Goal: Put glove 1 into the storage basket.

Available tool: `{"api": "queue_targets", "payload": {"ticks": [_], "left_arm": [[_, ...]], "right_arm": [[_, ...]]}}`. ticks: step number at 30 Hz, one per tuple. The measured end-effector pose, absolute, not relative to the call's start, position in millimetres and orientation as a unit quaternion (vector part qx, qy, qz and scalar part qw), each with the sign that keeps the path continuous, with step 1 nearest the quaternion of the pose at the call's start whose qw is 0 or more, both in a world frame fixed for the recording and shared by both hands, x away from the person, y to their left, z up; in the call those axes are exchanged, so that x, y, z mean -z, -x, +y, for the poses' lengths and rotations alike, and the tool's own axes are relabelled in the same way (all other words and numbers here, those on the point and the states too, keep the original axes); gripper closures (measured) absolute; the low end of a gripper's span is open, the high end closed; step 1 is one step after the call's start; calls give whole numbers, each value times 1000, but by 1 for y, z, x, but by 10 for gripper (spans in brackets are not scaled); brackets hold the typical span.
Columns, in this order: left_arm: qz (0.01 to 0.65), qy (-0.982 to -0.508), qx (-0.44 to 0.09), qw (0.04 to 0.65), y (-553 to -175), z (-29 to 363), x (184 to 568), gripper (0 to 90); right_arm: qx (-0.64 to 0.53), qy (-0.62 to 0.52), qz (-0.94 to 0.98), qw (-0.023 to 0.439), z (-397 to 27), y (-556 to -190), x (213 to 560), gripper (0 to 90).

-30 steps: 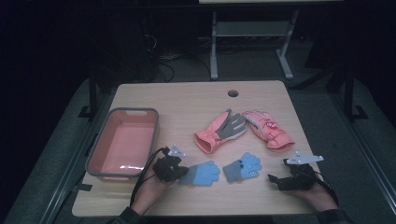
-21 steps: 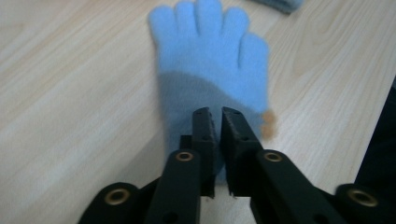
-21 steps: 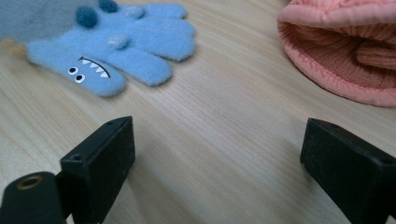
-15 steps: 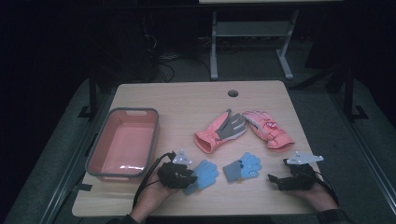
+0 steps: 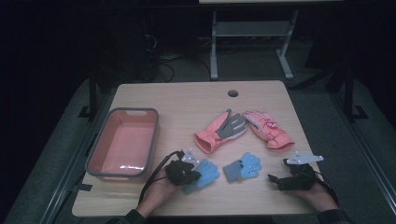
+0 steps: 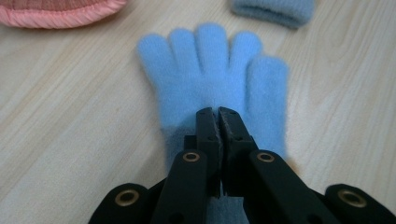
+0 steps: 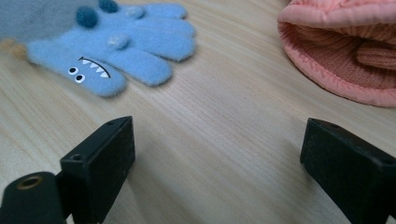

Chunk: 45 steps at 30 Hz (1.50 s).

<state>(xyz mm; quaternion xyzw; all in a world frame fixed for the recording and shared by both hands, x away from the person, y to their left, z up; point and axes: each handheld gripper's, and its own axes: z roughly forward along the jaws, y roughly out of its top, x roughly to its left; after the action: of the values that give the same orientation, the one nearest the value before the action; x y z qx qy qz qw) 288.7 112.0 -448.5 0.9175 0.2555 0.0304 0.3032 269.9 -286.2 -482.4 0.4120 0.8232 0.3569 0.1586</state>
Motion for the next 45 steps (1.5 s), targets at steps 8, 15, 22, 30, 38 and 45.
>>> {"api": "queue_targets", "payload": {"ticks": [8,15,22,30,38,45], "left_arm": [[260,-898,-26,354,-293,104,423,881],[236,-897,-22,373,-304,77,407,880],[211,-901,-9,378,-314,38,409,880],[184,-911,5,369,-326,0,418,879],[171,-925,4,340,-332,-22,433,876],[170,-927,4,335,-333,-25,440,795]], "right_arm": [[-357,-411,824,159,-286,-270,482,94],[-357,-411,824,159,-286,-270,482,94],[-357,-411,824,159,-286,-270,482,94],[-357,-412,824,159,-286,-270,482,94],[-357,-411,824,158,-286,-270,482,94],[-357,-412,824,158,-286,-270,482,94]]}}
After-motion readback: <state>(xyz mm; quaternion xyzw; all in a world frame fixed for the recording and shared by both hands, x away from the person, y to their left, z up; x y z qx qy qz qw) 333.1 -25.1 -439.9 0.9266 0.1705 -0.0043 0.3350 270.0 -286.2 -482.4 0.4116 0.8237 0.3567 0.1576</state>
